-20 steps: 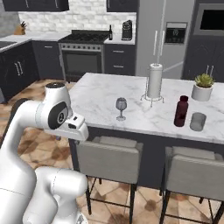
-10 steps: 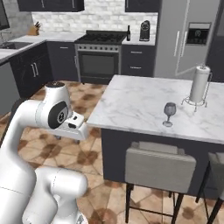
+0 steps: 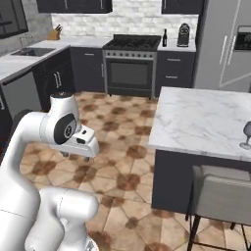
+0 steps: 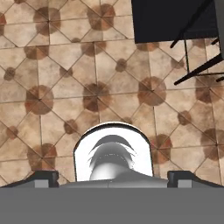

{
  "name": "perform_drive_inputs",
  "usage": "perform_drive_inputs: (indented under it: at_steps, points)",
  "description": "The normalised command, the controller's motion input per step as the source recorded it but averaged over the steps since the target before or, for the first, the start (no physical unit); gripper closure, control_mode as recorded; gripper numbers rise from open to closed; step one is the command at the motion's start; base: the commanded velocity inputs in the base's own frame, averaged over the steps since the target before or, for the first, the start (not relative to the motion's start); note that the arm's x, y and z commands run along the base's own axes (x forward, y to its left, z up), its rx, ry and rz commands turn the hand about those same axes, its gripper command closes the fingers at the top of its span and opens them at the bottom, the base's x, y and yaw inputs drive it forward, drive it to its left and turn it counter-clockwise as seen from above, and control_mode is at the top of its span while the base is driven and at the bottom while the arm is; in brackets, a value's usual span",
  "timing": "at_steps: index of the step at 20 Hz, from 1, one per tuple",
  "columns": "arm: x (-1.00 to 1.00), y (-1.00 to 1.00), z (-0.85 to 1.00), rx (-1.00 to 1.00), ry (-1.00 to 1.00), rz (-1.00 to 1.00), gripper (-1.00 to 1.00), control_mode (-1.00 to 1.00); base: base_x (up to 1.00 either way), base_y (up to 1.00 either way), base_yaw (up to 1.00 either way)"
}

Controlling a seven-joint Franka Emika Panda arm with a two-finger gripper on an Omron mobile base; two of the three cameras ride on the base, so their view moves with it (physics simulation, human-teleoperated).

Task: There is a wine glass and glass cup on the dining counter. Place the wine bottle next to the wine glass and the juice bottle next to the glass cup.

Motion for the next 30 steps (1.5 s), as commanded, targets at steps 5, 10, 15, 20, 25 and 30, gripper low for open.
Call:
perform_drive_inputs:
  at_steps: [5,10,15,20,25,30]
  points:
    - [0.0,0.0,0.0,0.0,0.0,0.0,-1.0,1.0,0.4,0.85,-0.04]
    - [0.0,0.0,0.0,0.0,0.0,0.0,-1.0,1.0,0.49,0.79,-0.08]
    - [0.0,0.0,0.0,0.0,0.0,0.0,-1.0,1.0,0.83,0.44,-0.19]
    - [0.0,0.0,0.0,0.0,0.0,0.0,-1.0,1.0,0.94,0.27,-0.17]
    - [0.0,0.0,0.0,0.0,0.0,0.0,-1.0,1.0,0.94,0.24,-0.12]
    - [0.0,0.0,0.0,0.0,0.0,0.0,-1.0,1.0,0.94,0.23,-0.1]
